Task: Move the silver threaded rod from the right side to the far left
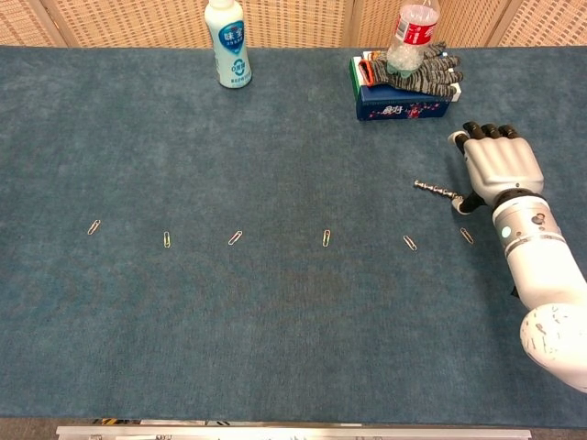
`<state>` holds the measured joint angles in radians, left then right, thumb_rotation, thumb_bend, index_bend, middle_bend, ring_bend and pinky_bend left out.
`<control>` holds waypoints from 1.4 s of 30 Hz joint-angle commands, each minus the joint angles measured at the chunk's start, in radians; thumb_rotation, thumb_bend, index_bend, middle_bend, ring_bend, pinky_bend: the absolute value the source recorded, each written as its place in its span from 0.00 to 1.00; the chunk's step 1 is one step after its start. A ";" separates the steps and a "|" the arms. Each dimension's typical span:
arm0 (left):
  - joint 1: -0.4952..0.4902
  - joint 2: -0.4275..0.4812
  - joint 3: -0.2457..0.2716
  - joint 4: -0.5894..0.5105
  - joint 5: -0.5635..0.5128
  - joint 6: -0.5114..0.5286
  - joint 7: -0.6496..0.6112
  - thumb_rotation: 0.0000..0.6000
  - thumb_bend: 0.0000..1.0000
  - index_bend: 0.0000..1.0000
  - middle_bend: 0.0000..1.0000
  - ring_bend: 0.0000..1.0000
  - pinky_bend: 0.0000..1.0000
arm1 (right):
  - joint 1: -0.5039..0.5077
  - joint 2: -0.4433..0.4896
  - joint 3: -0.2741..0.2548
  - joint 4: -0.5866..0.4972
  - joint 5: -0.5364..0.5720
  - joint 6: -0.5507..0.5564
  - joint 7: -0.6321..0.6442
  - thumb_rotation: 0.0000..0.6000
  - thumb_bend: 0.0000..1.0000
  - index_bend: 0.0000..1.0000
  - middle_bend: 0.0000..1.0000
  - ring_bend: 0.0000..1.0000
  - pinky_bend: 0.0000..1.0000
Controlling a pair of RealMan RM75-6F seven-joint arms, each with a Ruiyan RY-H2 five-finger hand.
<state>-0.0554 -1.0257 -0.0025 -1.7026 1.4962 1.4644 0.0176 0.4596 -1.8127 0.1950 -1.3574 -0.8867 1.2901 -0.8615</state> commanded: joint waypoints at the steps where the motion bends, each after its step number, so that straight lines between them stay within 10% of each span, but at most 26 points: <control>1: 0.000 0.001 0.000 0.000 -0.001 0.000 -0.001 1.00 0.45 0.49 0.43 0.27 0.28 | 0.005 -0.008 0.001 0.011 0.003 -0.006 0.000 1.00 0.18 0.17 0.05 0.00 0.04; 42: 0.001 0.006 0.000 0.001 -0.011 -0.009 -0.004 1.00 0.45 0.49 0.43 0.27 0.31 | 0.028 -0.001 -0.001 0.054 0.019 -0.032 0.003 1.00 0.19 0.17 0.05 0.00 0.04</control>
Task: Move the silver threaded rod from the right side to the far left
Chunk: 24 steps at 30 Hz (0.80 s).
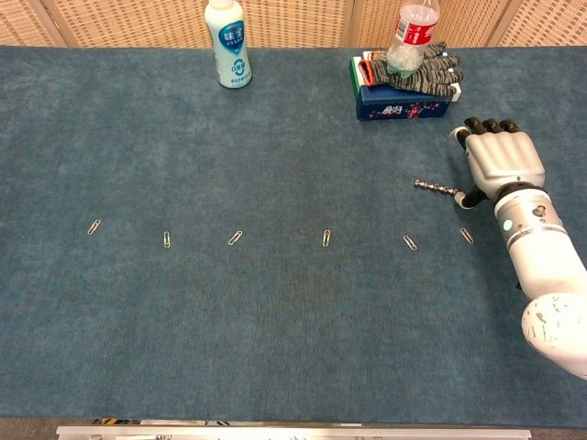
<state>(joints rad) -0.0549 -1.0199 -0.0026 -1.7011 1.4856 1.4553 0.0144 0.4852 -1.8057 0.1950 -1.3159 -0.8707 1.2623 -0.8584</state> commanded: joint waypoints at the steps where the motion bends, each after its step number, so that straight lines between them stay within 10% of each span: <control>1: 0.000 0.001 0.000 0.000 -0.001 0.000 -0.002 1.00 0.45 0.49 0.43 0.27 0.31 | 0.005 -0.012 0.000 0.020 0.004 -0.007 0.000 1.00 0.19 0.17 0.05 0.00 0.04; 24: 0.001 0.004 0.000 0.000 -0.004 -0.003 -0.004 1.00 0.45 0.49 0.43 0.27 0.31 | 0.038 -0.007 0.042 0.042 -0.011 -0.017 0.026 1.00 0.20 0.17 0.05 0.00 0.04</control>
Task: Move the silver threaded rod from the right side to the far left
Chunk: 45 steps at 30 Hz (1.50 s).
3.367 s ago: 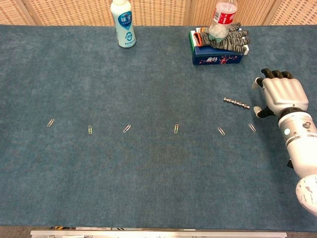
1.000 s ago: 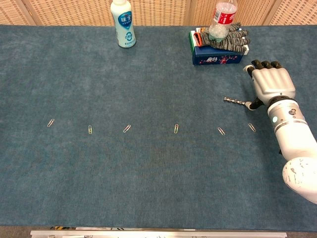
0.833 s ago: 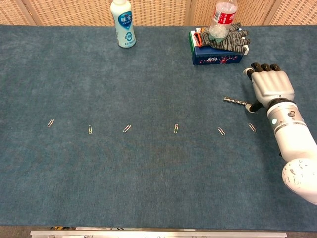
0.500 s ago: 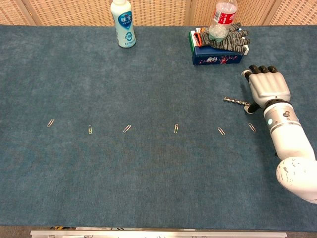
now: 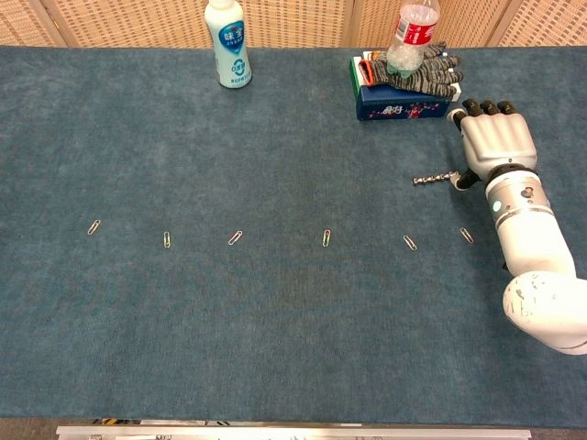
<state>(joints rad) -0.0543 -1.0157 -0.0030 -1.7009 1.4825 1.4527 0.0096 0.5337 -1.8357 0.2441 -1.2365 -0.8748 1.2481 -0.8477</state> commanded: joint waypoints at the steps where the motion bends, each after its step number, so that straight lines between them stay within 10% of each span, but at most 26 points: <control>1: 0.000 0.000 0.000 0.000 -0.001 -0.001 0.000 1.00 0.45 0.49 0.43 0.27 0.31 | -0.014 0.034 -0.010 -0.057 -0.010 -0.005 0.023 1.00 0.20 0.17 0.05 0.00 0.04; 14: 0.001 0.005 0.004 -0.008 0.005 0.000 -0.003 1.00 0.45 0.49 0.43 0.27 0.31 | -0.023 0.257 -0.060 -0.323 -0.058 -0.045 0.018 1.00 0.25 0.37 0.06 0.00 0.04; 37: -0.002 0.008 0.004 -0.012 -0.012 -0.018 0.005 1.00 0.45 0.49 0.43 0.27 0.31 | 0.011 0.315 -0.173 -0.142 -0.134 -0.206 0.105 1.00 0.38 0.41 0.01 0.00 0.00; 45: -0.001 0.012 0.005 -0.014 -0.012 -0.018 -0.002 1.00 0.45 0.49 0.43 0.27 0.31 | 0.012 0.288 -0.167 -0.108 -0.162 -0.182 0.131 1.00 0.23 0.38 0.00 0.00 0.00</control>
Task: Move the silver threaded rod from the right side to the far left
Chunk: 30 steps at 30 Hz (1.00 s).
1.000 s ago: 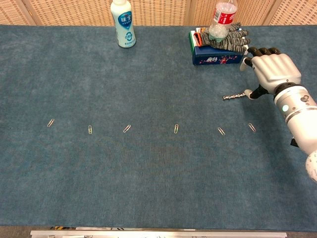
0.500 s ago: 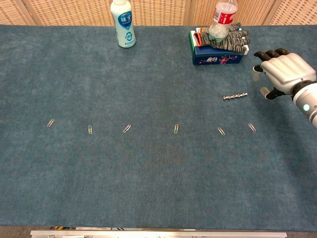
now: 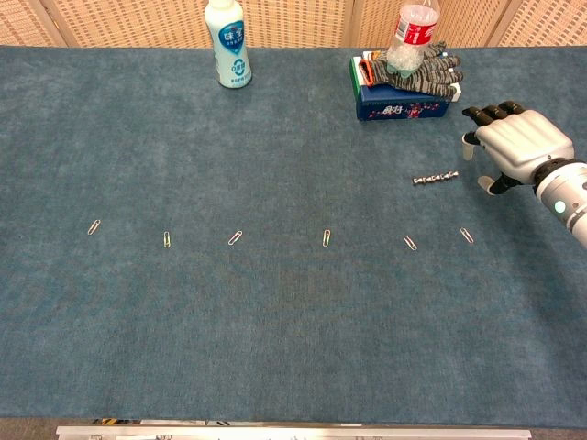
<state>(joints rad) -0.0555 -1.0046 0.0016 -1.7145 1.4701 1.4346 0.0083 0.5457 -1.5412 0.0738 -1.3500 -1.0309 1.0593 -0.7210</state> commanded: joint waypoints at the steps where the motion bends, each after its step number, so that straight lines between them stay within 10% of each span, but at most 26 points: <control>1: 0.000 0.001 0.000 0.000 0.000 0.000 -0.001 1.00 0.45 0.49 0.43 0.27 0.31 | 0.000 -0.009 0.005 0.007 -0.007 0.009 0.006 1.00 0.21 0.38 0.00 0.00 0.00; 30: 0.002 0.011 -0.002 -0.005 -0.003 0.002 -0.011 1.00 0.45 0.49 0.43 0.27 0.31 | 0.041 -0.047 0.030 0.037 0.060 -0.023 -0.034 1.00 0.21 0.52 0.00 0.00 0.00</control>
<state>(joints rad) -0.0534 -0.9938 0.0000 -1.7198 1.4673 1.4368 -0.0030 0.5858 -1.5874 0.1042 -1.3148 -0.9720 1.0355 -0.7538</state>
